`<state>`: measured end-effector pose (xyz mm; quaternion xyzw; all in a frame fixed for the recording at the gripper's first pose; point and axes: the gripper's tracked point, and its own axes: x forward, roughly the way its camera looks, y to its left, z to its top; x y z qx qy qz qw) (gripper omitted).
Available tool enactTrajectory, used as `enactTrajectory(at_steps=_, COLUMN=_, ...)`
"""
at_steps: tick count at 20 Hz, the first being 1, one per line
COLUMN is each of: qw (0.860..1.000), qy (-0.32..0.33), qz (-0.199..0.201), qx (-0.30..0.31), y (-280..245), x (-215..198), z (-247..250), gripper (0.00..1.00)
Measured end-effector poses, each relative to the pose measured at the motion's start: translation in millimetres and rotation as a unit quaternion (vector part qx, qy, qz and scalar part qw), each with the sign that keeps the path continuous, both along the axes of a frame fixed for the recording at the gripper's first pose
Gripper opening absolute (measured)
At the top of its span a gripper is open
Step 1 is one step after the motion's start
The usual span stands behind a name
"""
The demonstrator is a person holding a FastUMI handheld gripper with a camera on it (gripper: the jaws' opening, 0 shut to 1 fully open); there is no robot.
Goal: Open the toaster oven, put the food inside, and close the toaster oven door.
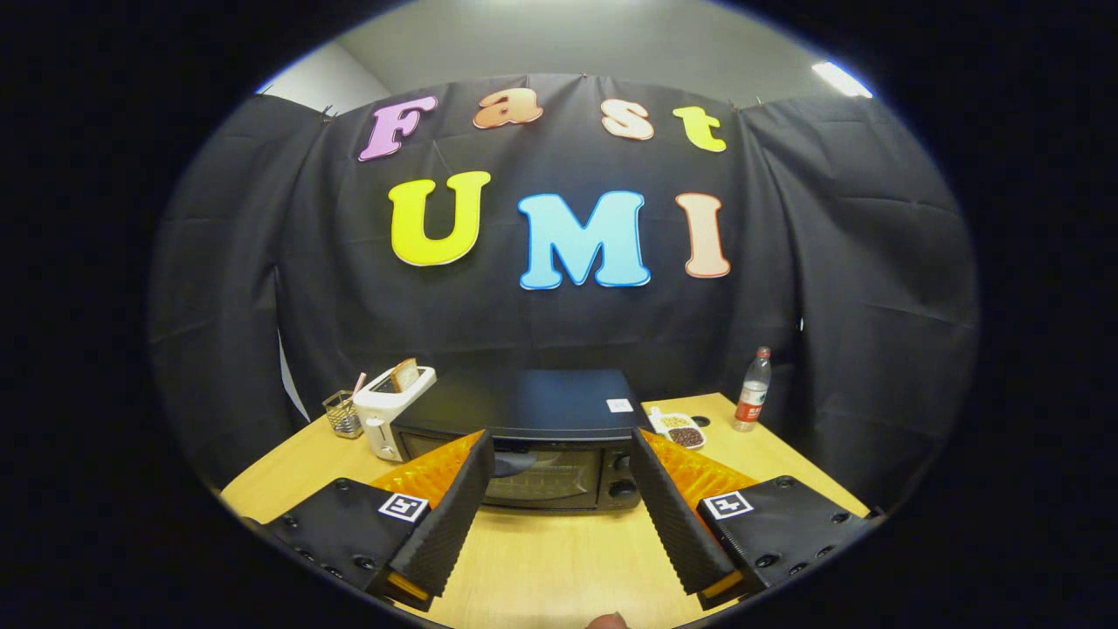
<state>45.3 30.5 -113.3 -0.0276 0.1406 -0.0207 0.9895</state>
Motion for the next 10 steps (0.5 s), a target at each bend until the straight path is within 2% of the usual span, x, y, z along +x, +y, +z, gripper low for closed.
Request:
enactTrajectory(at_steps=5, qw=0.999, qy=-0.022, qz=-0.021, qx=-0.013, y=-44, x=-26, z=20, gripper=0.98)
enactTrajectory(at_steps=10, qw=0.998, qy=-0.040, qz=-0.037, qx=-0.009, y=-66, x=-40, z=38, gripper=0.98)
